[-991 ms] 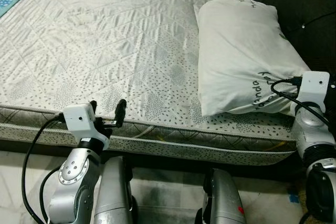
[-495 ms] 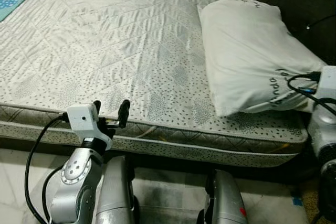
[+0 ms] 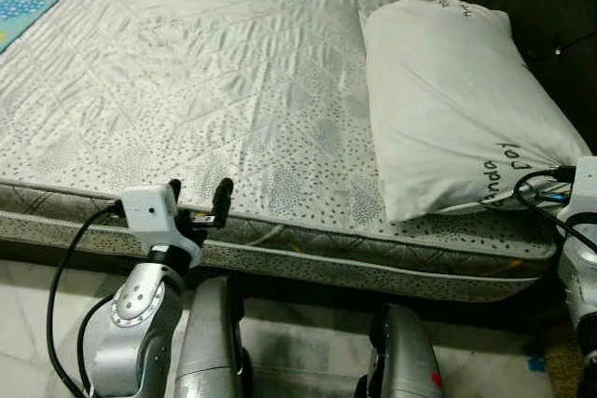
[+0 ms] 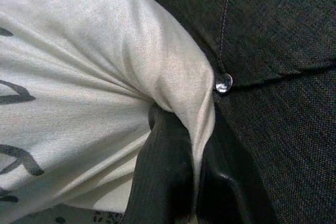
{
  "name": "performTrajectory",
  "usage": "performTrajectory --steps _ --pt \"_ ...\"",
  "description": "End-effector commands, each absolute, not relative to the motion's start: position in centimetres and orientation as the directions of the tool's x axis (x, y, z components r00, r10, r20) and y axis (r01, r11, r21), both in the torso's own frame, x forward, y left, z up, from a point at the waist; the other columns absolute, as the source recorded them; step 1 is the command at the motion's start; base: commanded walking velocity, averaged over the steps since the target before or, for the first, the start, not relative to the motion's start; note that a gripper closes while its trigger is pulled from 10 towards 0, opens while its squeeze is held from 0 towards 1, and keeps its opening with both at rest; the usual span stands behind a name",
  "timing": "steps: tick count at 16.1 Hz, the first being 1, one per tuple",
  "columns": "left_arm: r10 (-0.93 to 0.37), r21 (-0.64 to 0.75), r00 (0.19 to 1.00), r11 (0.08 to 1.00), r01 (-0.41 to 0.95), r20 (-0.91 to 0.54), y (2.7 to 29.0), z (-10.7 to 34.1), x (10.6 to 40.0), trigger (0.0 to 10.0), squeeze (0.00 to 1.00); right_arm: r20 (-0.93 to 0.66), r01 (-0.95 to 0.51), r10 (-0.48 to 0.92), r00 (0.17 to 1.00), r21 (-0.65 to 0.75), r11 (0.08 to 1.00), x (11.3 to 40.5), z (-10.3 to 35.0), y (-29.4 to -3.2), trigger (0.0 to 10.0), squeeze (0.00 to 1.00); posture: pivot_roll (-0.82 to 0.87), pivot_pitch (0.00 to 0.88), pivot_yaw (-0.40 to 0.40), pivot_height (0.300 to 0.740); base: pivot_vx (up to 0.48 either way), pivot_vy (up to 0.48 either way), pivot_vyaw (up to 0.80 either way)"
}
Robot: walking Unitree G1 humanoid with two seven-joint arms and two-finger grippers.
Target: Clean up the room
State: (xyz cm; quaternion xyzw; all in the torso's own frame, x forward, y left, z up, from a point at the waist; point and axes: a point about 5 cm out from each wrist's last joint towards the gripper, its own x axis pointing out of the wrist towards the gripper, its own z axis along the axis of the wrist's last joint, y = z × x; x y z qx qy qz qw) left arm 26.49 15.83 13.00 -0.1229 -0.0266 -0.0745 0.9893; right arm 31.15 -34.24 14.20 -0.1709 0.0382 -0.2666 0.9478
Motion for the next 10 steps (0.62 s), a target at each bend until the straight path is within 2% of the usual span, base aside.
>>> performTrajectory --steps 1,5,10 --pt "-0.153 -0.237 0.987 0.958 0.161 0.054 15.7 12.7 26.5 10.0 0.0 0.057 0.587 -0.602 0.797 -0.306 0.749 30.0 15.3 -36.1 0.0 0.0 -0.03 0.111 -0.039 0.545 0.0 0.0 0.0" --pt "-0.144 -0.233 0.988 0.96 0.153 0.054 16.0 12.7 26.4 10.0 0.0 0.063 0.594 -0.609 0.79 -0.323 0.737 29.6 15.6 -36.1 0.0 0.0 -0.03 0.107 -0.045 0.545 0.0 0.0 0.0" --pt "-0.16 -0.232 0.986 0.958 0.167 0.052 15.9 12.6 26.6 10.0 0.0 0.004 0.597 -0.638 0.77 -0.361 0.717 26.3 13.7 -36.3 0.0 0.0 -0.06 0.096 -0.031 0.545 0.0 0.0 0.0"
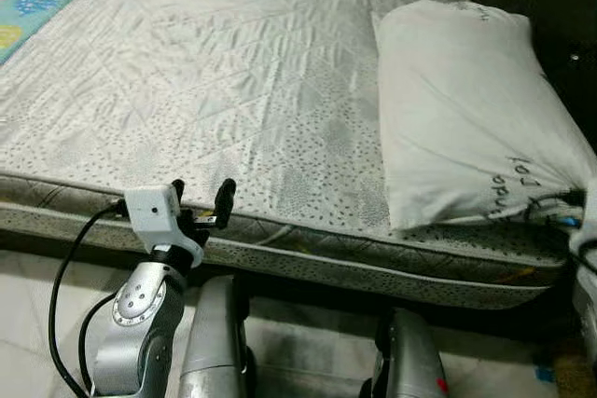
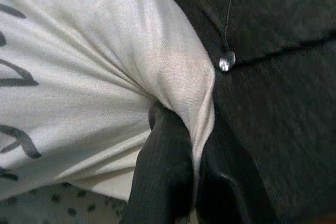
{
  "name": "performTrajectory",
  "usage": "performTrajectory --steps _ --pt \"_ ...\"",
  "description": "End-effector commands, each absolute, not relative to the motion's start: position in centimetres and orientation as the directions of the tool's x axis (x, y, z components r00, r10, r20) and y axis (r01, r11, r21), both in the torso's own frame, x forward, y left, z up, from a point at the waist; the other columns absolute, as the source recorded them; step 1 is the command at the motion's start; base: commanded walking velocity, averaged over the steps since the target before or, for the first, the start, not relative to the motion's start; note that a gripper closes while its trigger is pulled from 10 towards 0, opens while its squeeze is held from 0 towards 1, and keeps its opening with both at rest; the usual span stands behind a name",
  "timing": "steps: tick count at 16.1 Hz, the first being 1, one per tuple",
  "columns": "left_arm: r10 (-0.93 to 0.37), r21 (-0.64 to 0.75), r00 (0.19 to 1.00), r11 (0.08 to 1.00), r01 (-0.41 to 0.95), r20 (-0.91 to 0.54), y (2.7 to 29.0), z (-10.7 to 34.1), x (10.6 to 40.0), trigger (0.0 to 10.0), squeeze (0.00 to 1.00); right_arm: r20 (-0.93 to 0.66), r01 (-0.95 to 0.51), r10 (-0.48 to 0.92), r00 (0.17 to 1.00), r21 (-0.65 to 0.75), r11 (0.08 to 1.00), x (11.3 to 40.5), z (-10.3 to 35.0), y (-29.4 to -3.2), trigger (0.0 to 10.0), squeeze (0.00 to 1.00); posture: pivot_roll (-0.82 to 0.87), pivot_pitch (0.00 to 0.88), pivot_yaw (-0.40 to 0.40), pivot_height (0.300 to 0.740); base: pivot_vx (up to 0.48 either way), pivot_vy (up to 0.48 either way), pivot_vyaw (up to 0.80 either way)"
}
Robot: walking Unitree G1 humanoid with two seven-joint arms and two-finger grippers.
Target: Clean up the room
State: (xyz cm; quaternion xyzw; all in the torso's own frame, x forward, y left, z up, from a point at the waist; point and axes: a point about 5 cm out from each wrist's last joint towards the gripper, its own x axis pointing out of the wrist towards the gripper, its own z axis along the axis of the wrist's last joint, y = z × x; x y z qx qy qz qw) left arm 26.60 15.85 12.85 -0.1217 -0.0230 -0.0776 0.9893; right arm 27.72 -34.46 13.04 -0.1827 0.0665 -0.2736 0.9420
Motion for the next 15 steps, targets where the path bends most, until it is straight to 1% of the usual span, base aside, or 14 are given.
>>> performTrajectory --steps 1,4,6,7,8,9,10,11,13,15 --pt "-0.162 -0.232 0.985 0.958 0.17 0.052 15.8 12.6 26.7 10.0 0.0 -0.001 0.596 -0.639 0.769 -0.361 0.717 26.1 13.5 -36.2 0.0 0.0 -0.06 0.096 -0.026 0.545 0.0 0.0 0.0" --pt "-0.176 -0.231 0.983 0.955 0.184 0.056 15.5 12.8 27.1 10.0 0.0 -0.021 0.587 -0.633 0.774 -0.353 0.729 26.0 12.7 -35.4 0.0 0.0 -0.06 0.096 -0.021 0.545 0.0 0.0 0.0" --pt "-0.177 -0.23 0.982 0.955 0.186 0.058 15.5 12.8 27.2 10.0 0.0 -0.022 0.566 -0.603 0.797 -0.321 0.759 27.2 13.1 -34.5 0.0 0.0 -0.06 0.096 -0.026 0.545 0.0 0.0 0.0" --pt "-0.174 -0.23 0.983 0.956 0.183 0.06 15.5 12.8 27.2 10.0 0.0 -0.005 0.546 -0.571 0.821 -0.287 0.787 29.0 14.0 -33.6 0.0 0.0 -0.05 0.095 -0.033 0.545 0.0 0.0 0.0" --pt "-0.172 -0.23 0.983 0.956 0.182 0.061 15.5 12.7 27.3 10.0 0.0 0.003 0.537 -0.558 0.83 -0.271 0.799 29.8 14.5 -33.2 0.0 0.0 -0.05 0.094 -0.035 0.545 0.0 0.0 0.0" --pt "-0.164 -0.23 0.984 0.957 0.174 0.065 15.5 12.8 27.3 10.0 0.0 0.022 0.514 -0.527 0.85 -0.253 0.819 31.6 15.5 -32.4 0.0 0.0 -0.04 0.091 -0.045 0.545 0.0 0.0 0.0" --pt "-0.157 -0.231 0.985 0.958 0.169 0.068 15.6 12.9 27.2 10.0 0.0 0.036 0.506 -0.513 0.858 -0.233 0.83 32.7 16.3 -31.9 0.0 0.0 -0.03 0.089 -0.05 0.545 0.0 0.0 0.0" --pt "-0.14 -0.23 0.988 0.961 0.152 0.069 15.9 12.9 27.1 10.0 0.0 0.056 0.489 -0.488 0.871 -0.178 0.854 34.8 18.0 -30.8 0.0 0.0 -0.03 0.089 -0.053 0.545 0.0 0.0 0.0" --pt "-0.125 -0.225 0.99 0.965 0.137 0.067 16.2 12.8 26.9 10.0 0.0 0.04 0.49 -0.488 0.872 -0.065 0.87 36.5 19.5 -30.2 0.0 0.0 -0.01 0.088 -0.063 0.545 0.0 0.0 0.0" --pt "-0.114 -0.222 0.991 0.967 0.126 0.069 16.4 12.8 26.8 10.0 0.0 0.048 0.499 -0.498 0.866 -0.021 0.866 37.3 20.7 -30.3 0.0 0.0 0.0 0.087 -0.068 0.545 0.0 0.0 0.0"
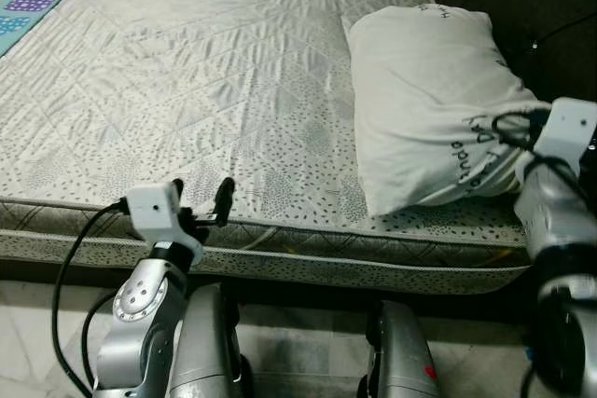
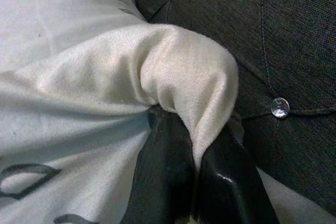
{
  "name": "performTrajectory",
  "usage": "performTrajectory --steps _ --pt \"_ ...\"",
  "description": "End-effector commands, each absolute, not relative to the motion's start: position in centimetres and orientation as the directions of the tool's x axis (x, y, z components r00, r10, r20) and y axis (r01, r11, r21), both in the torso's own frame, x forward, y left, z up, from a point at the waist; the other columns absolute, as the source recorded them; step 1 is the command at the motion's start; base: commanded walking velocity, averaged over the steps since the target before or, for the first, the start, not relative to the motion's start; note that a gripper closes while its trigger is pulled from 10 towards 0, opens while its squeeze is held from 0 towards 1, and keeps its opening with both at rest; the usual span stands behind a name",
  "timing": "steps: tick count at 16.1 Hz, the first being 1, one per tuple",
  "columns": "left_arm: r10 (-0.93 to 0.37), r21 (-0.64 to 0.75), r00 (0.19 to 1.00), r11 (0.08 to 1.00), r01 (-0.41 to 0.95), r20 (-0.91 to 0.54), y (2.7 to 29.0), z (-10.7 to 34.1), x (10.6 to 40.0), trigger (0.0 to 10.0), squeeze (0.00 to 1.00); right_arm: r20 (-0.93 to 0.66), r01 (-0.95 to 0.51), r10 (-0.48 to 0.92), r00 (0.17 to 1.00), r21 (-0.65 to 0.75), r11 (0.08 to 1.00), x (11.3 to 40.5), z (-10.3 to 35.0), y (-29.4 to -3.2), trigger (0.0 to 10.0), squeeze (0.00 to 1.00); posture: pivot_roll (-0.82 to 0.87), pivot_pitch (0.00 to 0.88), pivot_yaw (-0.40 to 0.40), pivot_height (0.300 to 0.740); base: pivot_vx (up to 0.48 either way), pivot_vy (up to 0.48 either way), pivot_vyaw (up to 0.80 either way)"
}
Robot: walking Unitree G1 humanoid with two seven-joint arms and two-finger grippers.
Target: Clean up the room
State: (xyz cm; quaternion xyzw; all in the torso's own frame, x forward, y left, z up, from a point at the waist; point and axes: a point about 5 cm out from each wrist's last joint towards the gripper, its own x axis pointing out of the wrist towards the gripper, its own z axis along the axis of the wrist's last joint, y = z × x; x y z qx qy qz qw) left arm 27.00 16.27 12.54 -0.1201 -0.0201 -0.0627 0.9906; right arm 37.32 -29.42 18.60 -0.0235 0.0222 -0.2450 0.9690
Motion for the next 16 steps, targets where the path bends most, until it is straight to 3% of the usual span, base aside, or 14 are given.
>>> performTrajectory --steps 1,12,13,14,15,16 --pt "-0.108 -0.222 0.992 0.968 0.121 0.07 16.5 12.8 26.8 10.0 0.0 0.047 0.515 -0.514 0.856 -0.012 0.857 37.4 21.1 -30.8 0.0 0.0 0.0 0.086 -0.071 0.545 0.0 0.0 0.0" --pt "-0.109 -0.22 0.992 0.968 0.12 0.059 16.6 12.6 26.6 10.0 0.0 0.049 0.595 -0.605 0.795 -0.255 0.762 33.5 20.0 -37.8 0.0 0.0 -0.02 0.097 -0.052 0.545 0.0 0.0 0.0" --pt "-0.116 -0.222 0.992 0.967 0.126 0.058 16.4 12.6 26.7 10.0 0.0 0.042 0.569 -0.581 0.813 -0.274 0.775 33.6 19.8 -37.5 0.5 0.0 -0.02 0.097 -0.051 0.545 0.0 0.0 0.0" --pt "-0.119 -0.222 0.991 0.966 0.13 0.059 16.3 12.6 26.8 10.0 0.0 0.044 0.538 -0.55 0.834 -0.29 0.792 33.9 19.5 -36.8 10.0 0.0 -0.02 0.096 -0.051 0.545 0.0 0.0 0.0" --pt "-0.122 -0.223 0.991 0.966 0.132 0.059 16.2 12.6 26.8 10.0 0.0 0.05 0.505 -0.515 0.856 -0.297 0.811 34.2 19.1 -36.0 10.0 0.0 -0.02 0.096 -0.051 0.545 0.0 0.0 0.0" --pt "-0.123 -0.223 0.991 0.966 0.133 0.059 16.2 12.6 26.7 10.0 0.0 0.055 0.476 -0.484 0.873 -0.3 0.826 34.5 18.6 -35.1 10.0 1.0 -0.02 0.095 -0.055 0.545 0.0 0.0 0.0"
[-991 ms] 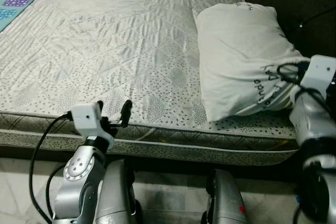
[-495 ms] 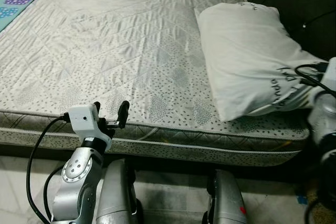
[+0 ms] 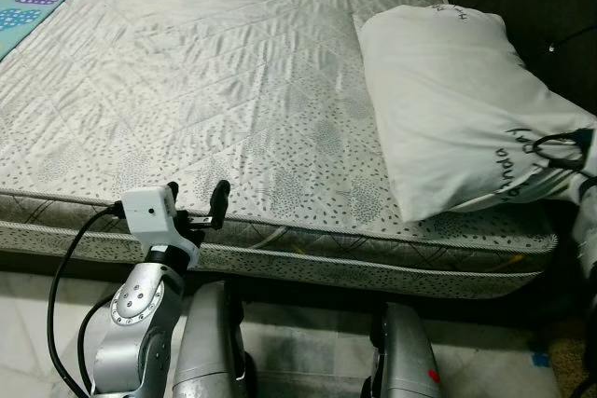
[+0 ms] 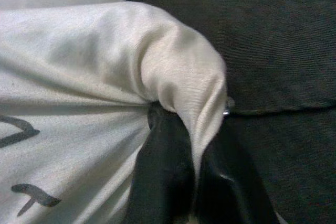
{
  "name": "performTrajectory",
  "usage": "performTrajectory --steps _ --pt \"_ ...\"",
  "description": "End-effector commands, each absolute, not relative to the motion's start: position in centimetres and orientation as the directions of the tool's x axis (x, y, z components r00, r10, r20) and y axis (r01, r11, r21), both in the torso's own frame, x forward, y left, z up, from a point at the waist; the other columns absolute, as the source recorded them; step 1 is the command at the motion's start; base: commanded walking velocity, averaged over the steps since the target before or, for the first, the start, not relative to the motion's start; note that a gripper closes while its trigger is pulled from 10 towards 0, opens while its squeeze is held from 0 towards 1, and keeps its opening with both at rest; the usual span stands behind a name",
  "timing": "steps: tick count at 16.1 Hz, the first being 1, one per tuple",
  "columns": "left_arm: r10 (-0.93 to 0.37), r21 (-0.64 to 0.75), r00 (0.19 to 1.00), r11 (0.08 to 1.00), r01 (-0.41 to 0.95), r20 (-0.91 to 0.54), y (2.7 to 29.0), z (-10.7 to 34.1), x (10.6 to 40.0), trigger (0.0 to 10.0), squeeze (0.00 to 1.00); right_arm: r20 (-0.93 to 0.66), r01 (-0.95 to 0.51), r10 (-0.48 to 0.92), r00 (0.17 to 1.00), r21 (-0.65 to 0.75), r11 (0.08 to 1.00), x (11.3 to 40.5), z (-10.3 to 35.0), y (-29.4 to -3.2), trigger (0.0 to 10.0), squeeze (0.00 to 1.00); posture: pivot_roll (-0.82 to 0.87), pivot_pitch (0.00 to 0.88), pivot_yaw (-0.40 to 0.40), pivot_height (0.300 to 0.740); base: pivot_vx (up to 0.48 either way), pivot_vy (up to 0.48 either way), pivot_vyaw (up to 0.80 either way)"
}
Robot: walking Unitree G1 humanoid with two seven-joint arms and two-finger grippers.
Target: Clean up the room
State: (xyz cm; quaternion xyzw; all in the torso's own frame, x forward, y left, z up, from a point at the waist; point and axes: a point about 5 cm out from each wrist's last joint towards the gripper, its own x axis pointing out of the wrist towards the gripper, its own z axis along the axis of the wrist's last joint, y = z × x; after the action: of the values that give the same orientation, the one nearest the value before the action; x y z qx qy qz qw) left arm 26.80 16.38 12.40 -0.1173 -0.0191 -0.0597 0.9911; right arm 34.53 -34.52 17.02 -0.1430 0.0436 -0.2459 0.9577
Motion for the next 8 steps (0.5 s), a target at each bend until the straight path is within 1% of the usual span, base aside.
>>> performTrajectory --steps 1,2,3,4,6,7,8 --pt "-0.124 -0.223 0.991 0.965 0.134 0.058 16.2 12.6 26.6 10.0 0.0 0.054 0.451 -0.456 0.888 -0.296 0.842 34.7 18.0 -34.2 10.0 1.0 -0.02 0.095 -0.055 0.545 0.0 0.0 0.0" --pt "-0.124 -0.223 0.991 0.966 0.134 0.057 16.3 12.6 26.4 10.0 0.0 0.049 0.427 -0.432 0.9 -0.291 0.856 34.9 17.3 -33.3 10.0 1.0 -0.02 0.092 -0.058 0.545 0.0 0.0 0.0" --pt "-0.127 -0.221 0.99 0.966 0.137 0.056 16.3 12.7 26.2 10.0 0.0 0.042 0.398 -0.403 0.914 -0.282 0.873 34.9 16.1 -31.7 10.0 1.0 -0.02 0.088 -0.062 0.545 0.0 0.0 0.0" --pt "-0.128 -0.221 0.99 0.966 0.137 0.056 16.3 12.7 26.2 10.0 0.0 0.044 0.394 -0.399 0.916 -0.281 0.875 34.9 15.9 -31.4 10.0 1.0 -0.02 0.088 -0.062 0.545 0.0 0.0 0.0" --pt "-0.13 -0.215 0.991 0.967 0.136 0.045 16.7 12.4 25.8 10.0 0.0 0.076 0.373 -0.366 0.927 -0.255 0.892 34.6 15.0 -29.3 10.0 1.0 -0.02 0.069 -0.064 0.545 0.0 0.0 0.0" --pt "-0.129 -0.212 0.991 0.968 0.135 0.041 16.9 12.3 25.7 10.0 0.0 0.082 0.372 -0.363 0.928 -0.251 0.894 34.5 14.9 -28.9 10.0 1.0 -0.03 0.064 -0.064 0.545 0.0 0.0 0.0" --pt "-0.128 -0.204 0.991 0.97 0.132 0.033 17.1 12.1 25.5 10.0 0.0 0.107 0.332 -0.315 0.943 -0.257 0.908 34.3 14.9 -27.3 10.0 1.0 -0.03 0.055 -0.066 0.545 0.0 0.0 0.0"
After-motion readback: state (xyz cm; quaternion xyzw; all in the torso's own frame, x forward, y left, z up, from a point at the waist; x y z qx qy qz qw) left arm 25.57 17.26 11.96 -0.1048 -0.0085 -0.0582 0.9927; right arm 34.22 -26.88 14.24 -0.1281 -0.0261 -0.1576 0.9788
